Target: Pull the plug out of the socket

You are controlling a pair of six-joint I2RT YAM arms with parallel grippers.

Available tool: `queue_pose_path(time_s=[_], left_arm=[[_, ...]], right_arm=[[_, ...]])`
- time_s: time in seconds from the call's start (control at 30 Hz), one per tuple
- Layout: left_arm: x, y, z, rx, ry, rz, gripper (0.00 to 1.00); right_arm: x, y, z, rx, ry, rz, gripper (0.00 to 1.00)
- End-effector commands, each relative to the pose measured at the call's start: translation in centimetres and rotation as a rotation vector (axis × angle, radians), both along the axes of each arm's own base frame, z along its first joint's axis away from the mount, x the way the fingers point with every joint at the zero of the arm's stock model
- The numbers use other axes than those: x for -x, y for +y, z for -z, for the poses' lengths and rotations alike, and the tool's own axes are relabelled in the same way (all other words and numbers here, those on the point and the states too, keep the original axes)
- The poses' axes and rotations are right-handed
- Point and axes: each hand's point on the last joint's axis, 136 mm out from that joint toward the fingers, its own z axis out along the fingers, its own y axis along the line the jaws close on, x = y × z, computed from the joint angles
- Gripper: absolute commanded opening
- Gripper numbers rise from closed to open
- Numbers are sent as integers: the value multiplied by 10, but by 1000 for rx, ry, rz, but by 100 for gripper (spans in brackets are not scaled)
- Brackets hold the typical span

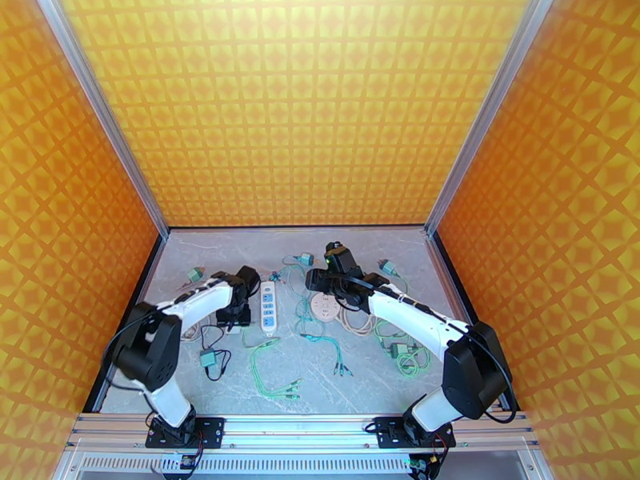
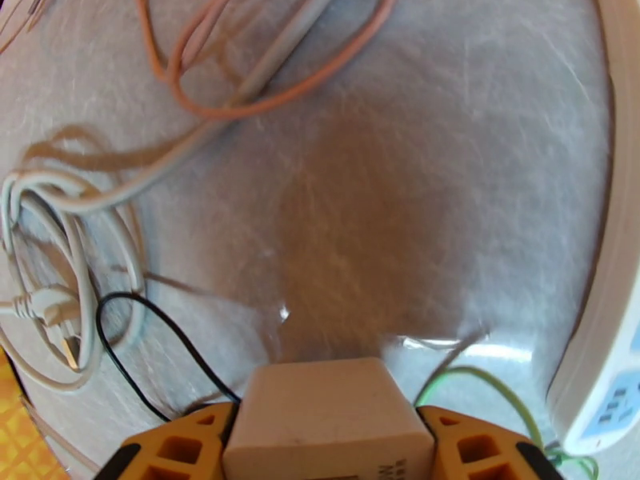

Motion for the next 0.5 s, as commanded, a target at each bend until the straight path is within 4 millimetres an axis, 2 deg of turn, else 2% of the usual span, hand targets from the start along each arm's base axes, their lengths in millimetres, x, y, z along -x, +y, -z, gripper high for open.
queue_pose_path(time_s=[0.0,0.13,0.4,0.47], left_arm=[[-6,5,8,-48,39,19,46],[-11,3,7,-49,44,25,62],[-19,-2,-5,-41,32,41,69],[-21,-3,-11,-36,22,42,75]], right_arm=[[4,-9,0,16,-5,13,67],[5,-10,1,20,-2,16,67],[3,-10,4,23,-1,21,68],[2,-10,3,27,-2,24,70]])
